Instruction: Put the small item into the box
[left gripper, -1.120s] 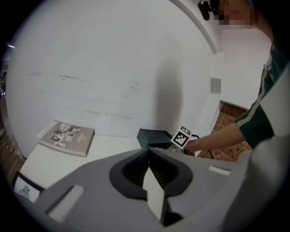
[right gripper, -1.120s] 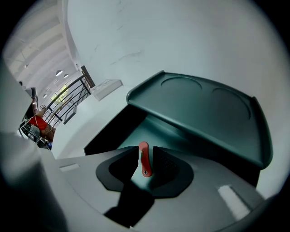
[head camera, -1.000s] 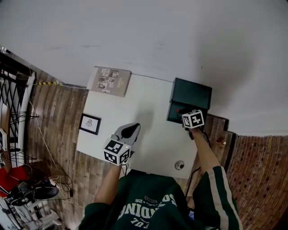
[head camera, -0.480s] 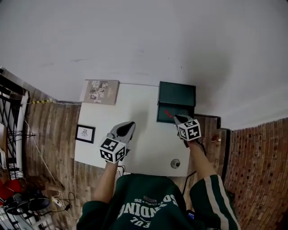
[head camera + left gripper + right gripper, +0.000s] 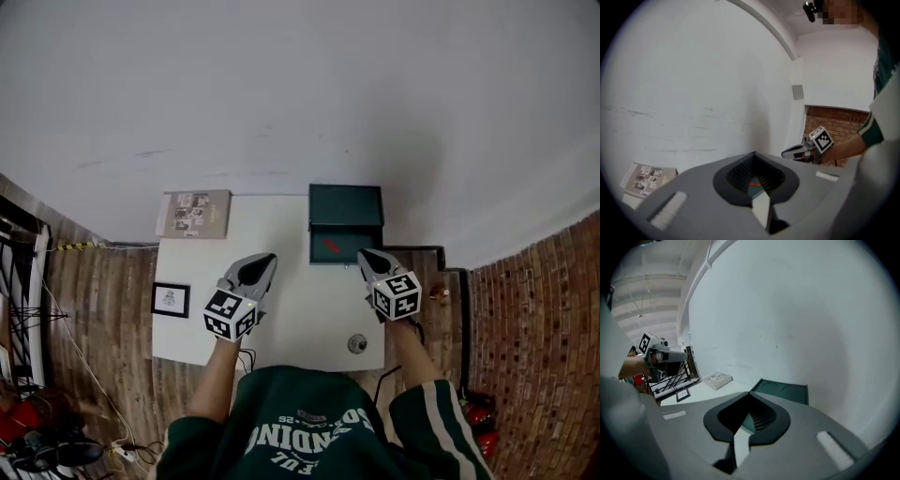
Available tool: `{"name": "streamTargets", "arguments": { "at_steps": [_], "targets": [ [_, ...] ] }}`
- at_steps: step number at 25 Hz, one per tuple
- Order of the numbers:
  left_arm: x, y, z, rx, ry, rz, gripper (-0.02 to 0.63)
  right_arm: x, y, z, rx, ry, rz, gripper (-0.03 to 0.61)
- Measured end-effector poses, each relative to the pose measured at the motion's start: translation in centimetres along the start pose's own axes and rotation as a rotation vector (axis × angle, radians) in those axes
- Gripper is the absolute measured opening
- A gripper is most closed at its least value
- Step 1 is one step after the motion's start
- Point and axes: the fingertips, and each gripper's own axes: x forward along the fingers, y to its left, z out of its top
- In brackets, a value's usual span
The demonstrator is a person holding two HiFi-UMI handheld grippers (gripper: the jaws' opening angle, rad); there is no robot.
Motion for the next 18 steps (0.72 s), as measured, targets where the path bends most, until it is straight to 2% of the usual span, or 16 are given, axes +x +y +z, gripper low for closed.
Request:
{"name": "streamTargets", "arguments": {
  "at_steps": [8, 13, 18],
  "targets": [
    [1.1, -0.1, 4.2, 0.048, -0.076, -0.015, 0.052, -5.0, 1.1, 8.0, -0.032, -0.247, -0.055, 0.002],
    [1.5, 0.0, 5.7, 0.06, -0.109, -0.016, 0.053, -6.5, 1.7, 10.6, -0.04, -0.315, -0.062, 0.002],
    [1.8, -0.1, 5.6, 0.057, -0.11, -0.017, 0.054, -6.4, 2.1, 10.9, -0.061, -0.315, -0.052, 0.002]
  ]
}}
